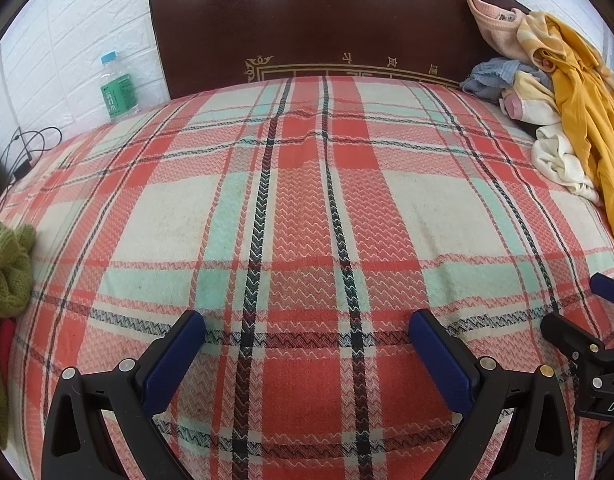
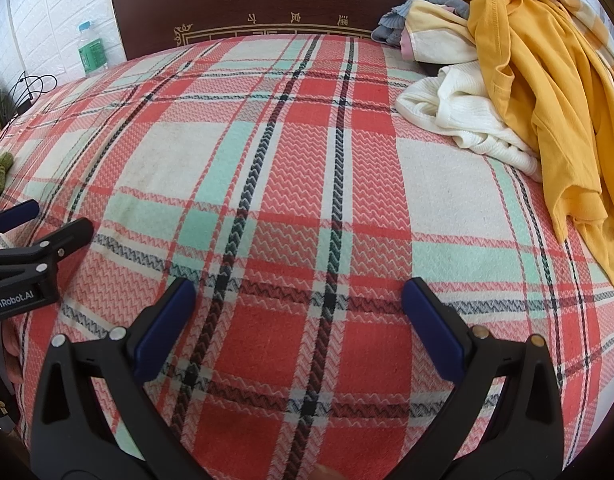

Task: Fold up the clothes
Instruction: 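Move both grippers toward the clothes pile at the headboard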

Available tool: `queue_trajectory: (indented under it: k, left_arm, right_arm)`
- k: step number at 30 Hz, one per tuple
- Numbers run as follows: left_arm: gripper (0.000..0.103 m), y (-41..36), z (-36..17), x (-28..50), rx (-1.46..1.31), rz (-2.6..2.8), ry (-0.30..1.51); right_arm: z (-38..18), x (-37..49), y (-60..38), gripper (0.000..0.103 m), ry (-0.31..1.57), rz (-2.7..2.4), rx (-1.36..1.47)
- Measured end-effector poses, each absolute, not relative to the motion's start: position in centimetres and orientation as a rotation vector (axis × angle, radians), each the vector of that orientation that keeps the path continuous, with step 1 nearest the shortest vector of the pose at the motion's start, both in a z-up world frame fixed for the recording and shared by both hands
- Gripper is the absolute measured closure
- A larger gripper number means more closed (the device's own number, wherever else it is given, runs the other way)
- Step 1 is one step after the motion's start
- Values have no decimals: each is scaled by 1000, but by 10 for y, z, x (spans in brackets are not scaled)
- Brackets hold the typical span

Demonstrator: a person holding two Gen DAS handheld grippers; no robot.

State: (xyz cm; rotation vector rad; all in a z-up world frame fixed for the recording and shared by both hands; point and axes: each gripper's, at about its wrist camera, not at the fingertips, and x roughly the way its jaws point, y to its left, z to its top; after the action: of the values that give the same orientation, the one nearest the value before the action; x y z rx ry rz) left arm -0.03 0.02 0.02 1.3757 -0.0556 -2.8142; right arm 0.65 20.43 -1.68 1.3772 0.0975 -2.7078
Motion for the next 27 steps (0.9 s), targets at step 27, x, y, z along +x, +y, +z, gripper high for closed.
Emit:
queue_trajectory:
  k: [27]
  left_arm:
    - [0,91,125,30,1134,-3214,-44]
  right_arm:
    - [108,83,280,0,-71,-2941,919]
